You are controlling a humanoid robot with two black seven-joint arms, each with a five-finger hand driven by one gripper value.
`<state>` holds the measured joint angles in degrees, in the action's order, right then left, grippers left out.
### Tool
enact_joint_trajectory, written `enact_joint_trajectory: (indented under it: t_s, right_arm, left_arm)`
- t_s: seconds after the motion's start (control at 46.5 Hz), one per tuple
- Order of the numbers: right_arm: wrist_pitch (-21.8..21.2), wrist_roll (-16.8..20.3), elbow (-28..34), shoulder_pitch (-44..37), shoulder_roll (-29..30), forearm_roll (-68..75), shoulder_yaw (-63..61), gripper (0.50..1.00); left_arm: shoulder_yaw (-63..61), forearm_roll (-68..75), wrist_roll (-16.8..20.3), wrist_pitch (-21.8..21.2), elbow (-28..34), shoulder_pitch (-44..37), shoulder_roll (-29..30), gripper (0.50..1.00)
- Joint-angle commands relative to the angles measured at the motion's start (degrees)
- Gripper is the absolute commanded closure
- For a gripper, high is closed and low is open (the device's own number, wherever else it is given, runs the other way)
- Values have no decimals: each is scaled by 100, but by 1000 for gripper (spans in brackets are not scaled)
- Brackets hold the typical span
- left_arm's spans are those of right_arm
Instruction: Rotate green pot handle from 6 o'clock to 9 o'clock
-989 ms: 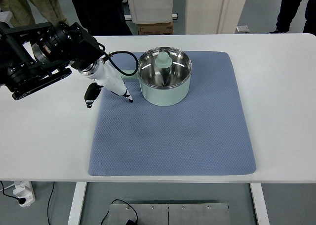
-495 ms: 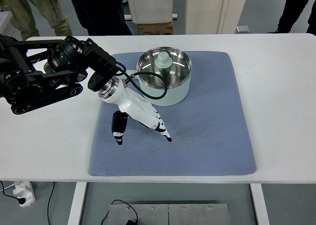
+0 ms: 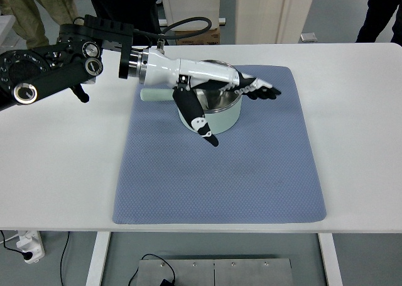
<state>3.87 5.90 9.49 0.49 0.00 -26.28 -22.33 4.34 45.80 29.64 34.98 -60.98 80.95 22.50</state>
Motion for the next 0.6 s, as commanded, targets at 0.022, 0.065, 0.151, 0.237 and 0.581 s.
enact_joint_trajectory:
  t_s: [0.022, 0.065, 0.151, 0.237, 0.581]
  right_arm:
    - [0, -2, 0, 3, 0, 0, 1, 500]
    - [0, -2, 0, -5, 0, 0, 1, 500]
    - [0, -2, 0, -5, 0, 0, 1, 500]
    - [0, -1, 0, -5, 0, 0, 1, 500]
    - [0, -1, 0, -5, 0, 0, 1, 500]
  left_arm:
    - [-3, -1072, -160, 2, 499, -105, -9, 500]
    - [-3, -1432, -256, -61, 692, -132, -9, 500]
    - [-3, -2012, -424, -185, 1061, -237, -9, 500]
    - [-3, -2715, -582, -290, 1404, -334, -26, 500]
    - [6, -5405, -1654, -782, 2126, -703, -114, 500]
